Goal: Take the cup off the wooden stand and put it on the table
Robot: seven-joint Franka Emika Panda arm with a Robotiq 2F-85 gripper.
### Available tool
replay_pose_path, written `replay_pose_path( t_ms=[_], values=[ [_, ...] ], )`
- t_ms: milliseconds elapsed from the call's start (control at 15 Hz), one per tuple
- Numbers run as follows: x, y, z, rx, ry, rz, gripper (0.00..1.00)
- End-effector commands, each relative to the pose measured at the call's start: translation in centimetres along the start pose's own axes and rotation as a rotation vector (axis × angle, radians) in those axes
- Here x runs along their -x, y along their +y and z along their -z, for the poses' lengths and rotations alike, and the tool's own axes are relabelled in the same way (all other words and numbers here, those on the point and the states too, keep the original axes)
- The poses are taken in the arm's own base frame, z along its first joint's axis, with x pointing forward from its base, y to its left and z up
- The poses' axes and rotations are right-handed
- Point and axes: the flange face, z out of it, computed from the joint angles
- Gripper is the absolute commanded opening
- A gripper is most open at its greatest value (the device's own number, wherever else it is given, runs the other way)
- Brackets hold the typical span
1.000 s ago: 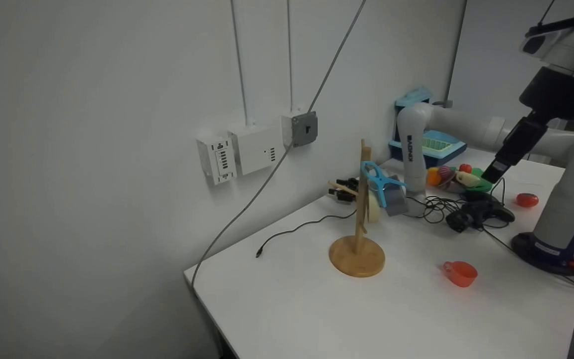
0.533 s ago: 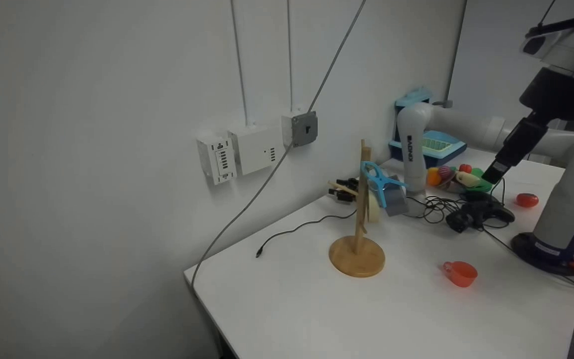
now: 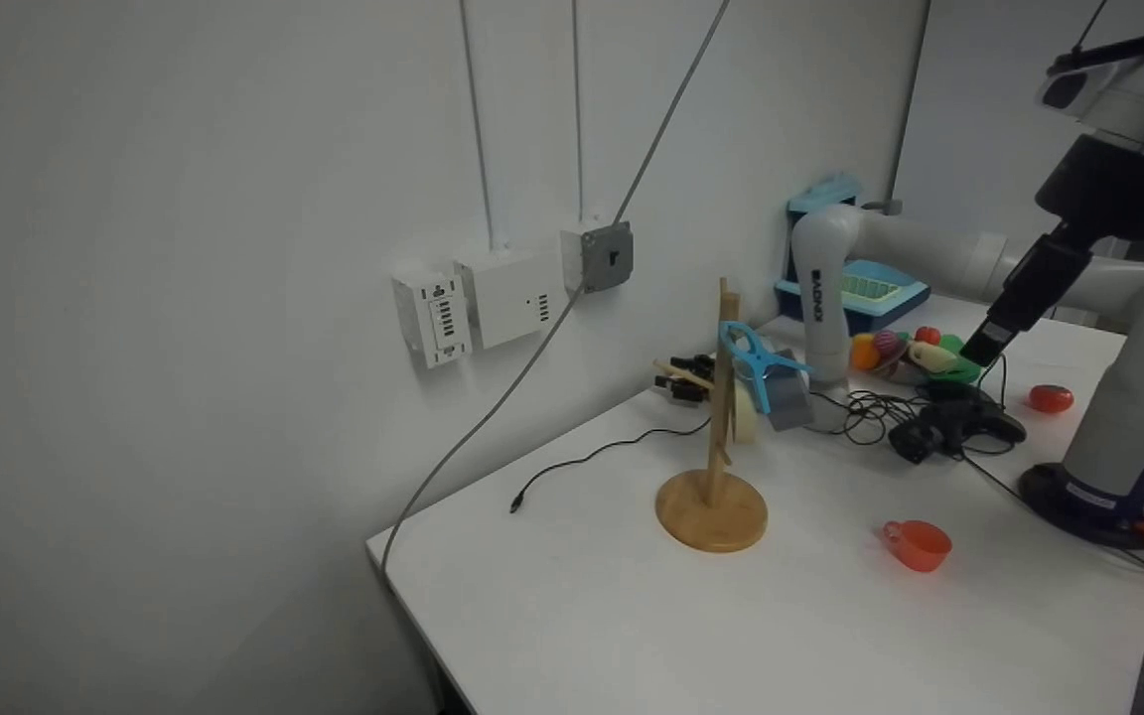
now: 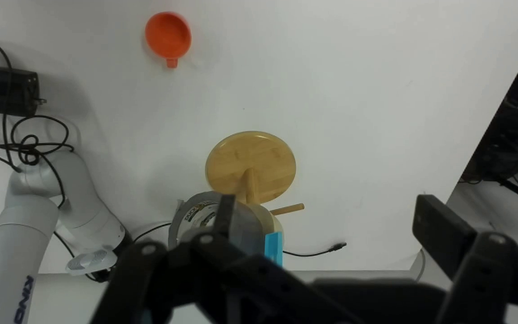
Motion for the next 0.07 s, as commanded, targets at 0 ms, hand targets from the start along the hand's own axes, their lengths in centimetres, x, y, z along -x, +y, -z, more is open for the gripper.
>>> replay_pose_path(
  t_ms=[0],
  values=[
    [-0.03, -0.04, 0.05, 0.001, -0.001, -0.001, 1.00]
  ],
)
